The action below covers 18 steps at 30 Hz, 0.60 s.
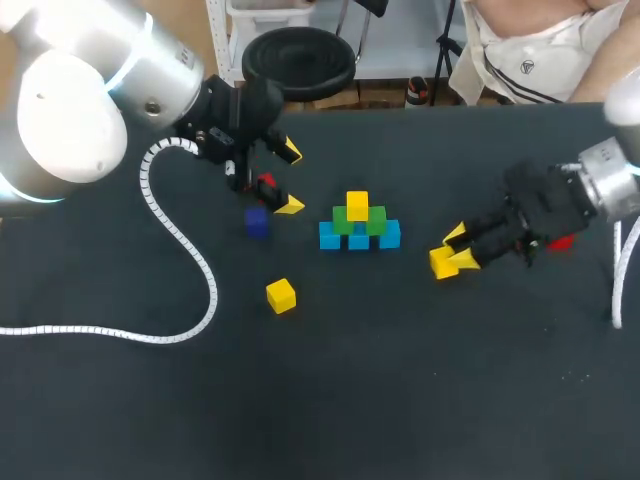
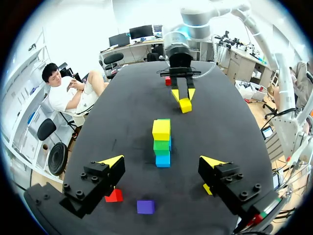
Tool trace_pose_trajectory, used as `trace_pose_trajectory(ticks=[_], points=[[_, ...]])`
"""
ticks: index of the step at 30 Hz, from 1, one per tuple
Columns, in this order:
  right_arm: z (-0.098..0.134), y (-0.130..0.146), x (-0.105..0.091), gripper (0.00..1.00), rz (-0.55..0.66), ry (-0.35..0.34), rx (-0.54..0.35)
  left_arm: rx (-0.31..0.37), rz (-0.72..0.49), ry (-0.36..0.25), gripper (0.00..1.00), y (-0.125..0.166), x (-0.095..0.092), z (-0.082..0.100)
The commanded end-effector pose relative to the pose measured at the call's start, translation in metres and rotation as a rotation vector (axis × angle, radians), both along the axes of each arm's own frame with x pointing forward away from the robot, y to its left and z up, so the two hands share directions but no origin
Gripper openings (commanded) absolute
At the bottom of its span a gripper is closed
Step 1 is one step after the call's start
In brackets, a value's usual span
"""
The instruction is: Place the blue cubes, place green cubes on the blue cubes, place the yellow cubes on the green cubes, then place the red cubes on the yellow cubes, and place purple cube on the red cubes.
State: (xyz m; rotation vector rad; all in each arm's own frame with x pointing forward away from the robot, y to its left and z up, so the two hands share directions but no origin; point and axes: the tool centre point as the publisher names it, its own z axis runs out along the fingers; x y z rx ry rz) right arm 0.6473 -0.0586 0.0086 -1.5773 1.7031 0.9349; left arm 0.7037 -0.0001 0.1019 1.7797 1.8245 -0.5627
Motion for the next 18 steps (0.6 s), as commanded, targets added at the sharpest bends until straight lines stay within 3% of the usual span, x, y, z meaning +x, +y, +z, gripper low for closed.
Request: trace_pose_trajectory(ticks=[1,6,12,14,18], points=[[-0.003,0.014,-0.018,0.00,-0.171,-0.087,-0.025,-0.002,-0.001,-0.002,1.00,0.001,0.000,0.000],[-0.011,0.013,-0.018,0.00,-0.245,-0.103,-0.041,-0.002,-0.001,-0.002,1.00,0.001,0.000,0.000],[-0.014,0.012,-0.022,0.00,-0.219,-0.083,-0.030,-0.002,-0.001,-0.002,1.00,0.001,0.000,0.000],[-0.014,0.012,-0.020,0.25,-0.215,-0.086,-0.026,-0.002,-0.001,-0.002,1.00,0.001,0.000,0.000],[-0.009,0.009,-0.013,1.00,-0.161,-0.093,-0.009,-0.002,-0.001,-0.002,1.00,0.001,0.000,0.000]])
